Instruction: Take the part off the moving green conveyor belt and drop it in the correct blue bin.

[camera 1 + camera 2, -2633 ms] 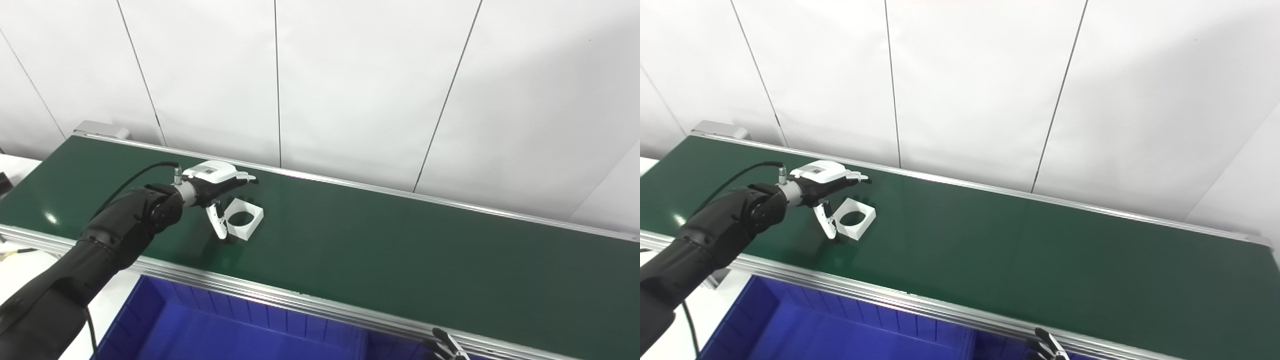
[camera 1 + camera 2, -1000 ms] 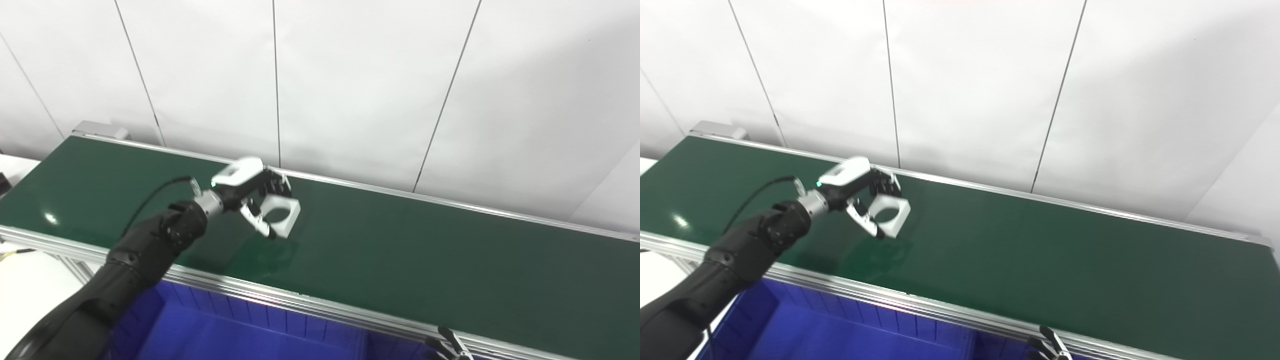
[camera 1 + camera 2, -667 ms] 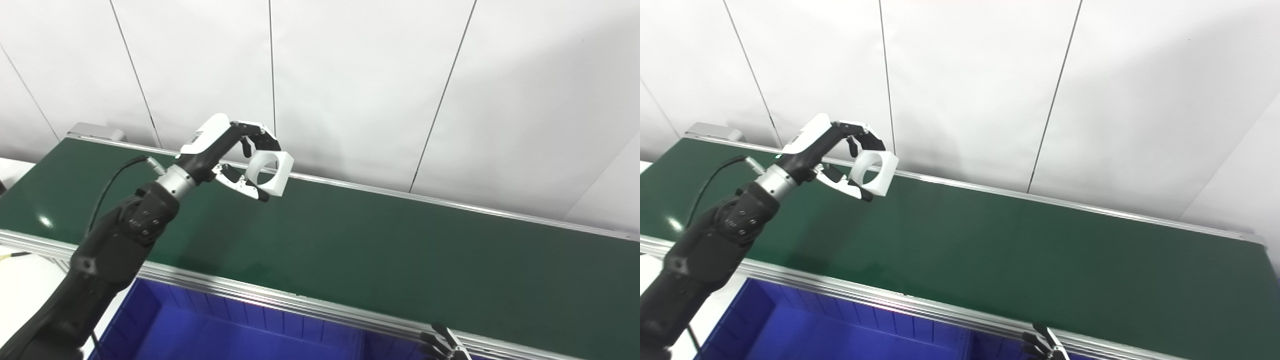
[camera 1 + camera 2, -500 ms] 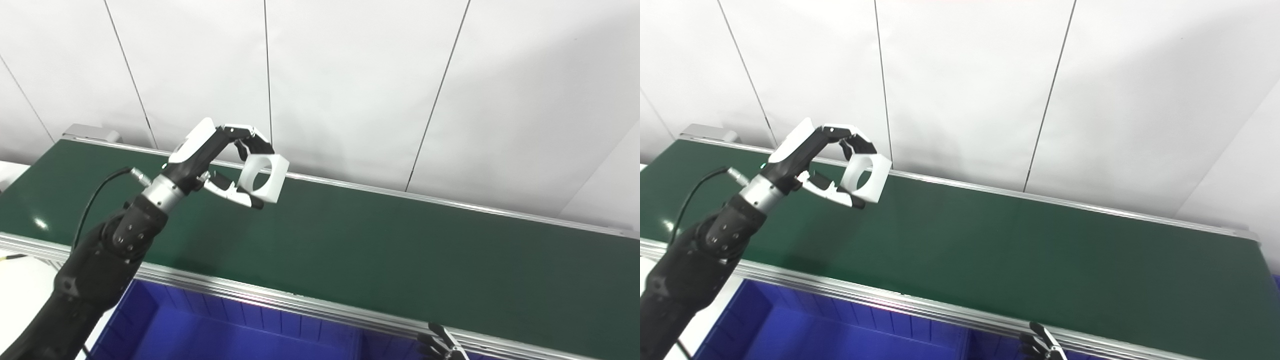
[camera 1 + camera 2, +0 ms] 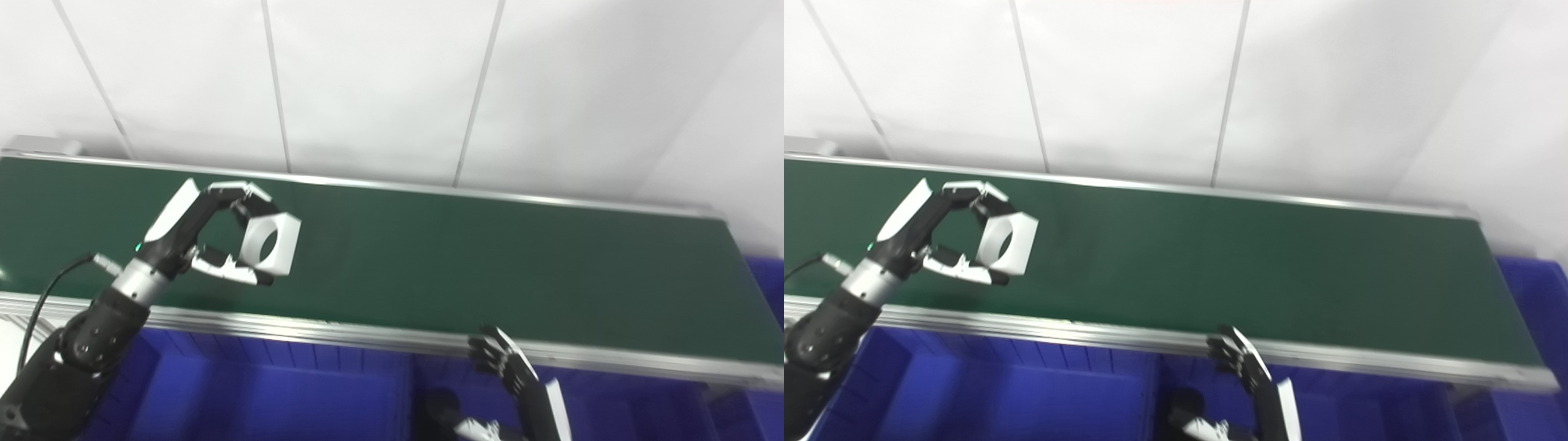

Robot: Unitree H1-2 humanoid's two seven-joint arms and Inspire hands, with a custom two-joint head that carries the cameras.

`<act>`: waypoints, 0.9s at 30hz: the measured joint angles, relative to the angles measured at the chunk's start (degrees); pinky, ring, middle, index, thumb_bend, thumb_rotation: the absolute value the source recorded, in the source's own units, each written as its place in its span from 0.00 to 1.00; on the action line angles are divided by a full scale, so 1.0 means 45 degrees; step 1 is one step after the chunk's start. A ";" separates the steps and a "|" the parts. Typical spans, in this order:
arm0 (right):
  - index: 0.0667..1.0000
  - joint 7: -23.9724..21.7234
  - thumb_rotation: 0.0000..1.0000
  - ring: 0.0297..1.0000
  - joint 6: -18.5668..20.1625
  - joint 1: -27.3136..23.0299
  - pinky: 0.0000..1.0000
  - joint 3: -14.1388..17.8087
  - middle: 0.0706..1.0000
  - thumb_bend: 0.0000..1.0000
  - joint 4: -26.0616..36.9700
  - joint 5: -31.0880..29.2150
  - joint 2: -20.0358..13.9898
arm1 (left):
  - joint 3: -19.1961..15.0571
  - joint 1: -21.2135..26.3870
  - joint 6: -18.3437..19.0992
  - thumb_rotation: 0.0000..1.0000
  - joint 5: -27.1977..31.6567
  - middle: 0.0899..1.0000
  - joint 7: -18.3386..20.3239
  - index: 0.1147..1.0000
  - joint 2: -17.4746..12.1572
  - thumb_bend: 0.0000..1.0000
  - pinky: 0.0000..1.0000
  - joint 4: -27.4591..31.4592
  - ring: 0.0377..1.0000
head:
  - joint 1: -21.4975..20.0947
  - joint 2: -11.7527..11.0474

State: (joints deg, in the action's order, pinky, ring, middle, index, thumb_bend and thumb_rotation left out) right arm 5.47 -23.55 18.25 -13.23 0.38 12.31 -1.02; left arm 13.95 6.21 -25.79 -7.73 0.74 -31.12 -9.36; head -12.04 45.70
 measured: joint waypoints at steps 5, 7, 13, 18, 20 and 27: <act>0.83 -0.0031 0.27 0.71 0.0002 -0.0127 0.66 0.0084 0.75 0.85 0.0147 0.0029 0.0087 | 0.1401 -0.0640 0.0003 0.00 -0.0527 0.46 -0.0825 0.47 0.0198 0.49 0.39 0.0038 0.38 | -0.0137 0.0294; 0.83 -0.0074 0.27 0.71 0.0011 -0.0129 0.65 0.0113 0.75 0.86 0.0234 0.0028 0.0085 | 0.1945 -0.0875 0.0003 0.00 -0.0920 0.47 -0.1036 0.46 0.0226 0.50 0.41 0.0109 0.39 | -0.0040 0.0352; 0.83 -0.0207 0.28 0.71 0.0014 -0.0085 0.65 0.0192 0.75 0.85 0.0358 0.0055 0.0081 | 0.2903 -0.1451 0.0002 0.00 -0.1828 0.46 -0.0952 0.46 0.0425 0.50 0.45 0.0131 0.40 | 0.0136 0.0313; 0.83 -0.0254 0.29 0.71 0.0029 0.0028 0.66 0.0225 0.75 0.85 0.0451 0.0093 0.0084 | 0.2876 -0.1683 0.0351 0.00 -0.2732 0.45 -0.0053 0.48 0.1081 0.50 0.44 0.0250 0.39 | 0.0195 0.0294; 0.84 -0.0283 0.29 0.71 0.0056 0.0102 0.66 0.0227 0.75 0.85 0.0553 0.0092 0.0085 | 0.2801 -0.1792 0.0778 0.00 -0.3099 0.44 0.0246 0.49 0.1467 0.49 0.43 0.0397 0.38 | 0.0214 0.0274; 0.84 -0.0297 0.29 0.71 0.0176 0.0210 0.66 0.0238 0.76 0.84 0.0740 0.0118 0.0089 | 0.2567 -0.1944 0.1796 0.00 -0.4183 0.43 0.0922 0.50 0.2178 0.49 0.40 0.0536 0.37 | 0.0292 0.0294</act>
State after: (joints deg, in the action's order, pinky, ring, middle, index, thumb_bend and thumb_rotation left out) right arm 4.13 -22.76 19.20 -12.16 3.71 12.84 -0.62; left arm 25.50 -2.54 -17.71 -26.55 4.89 -21.31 -6.95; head -10.72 47.02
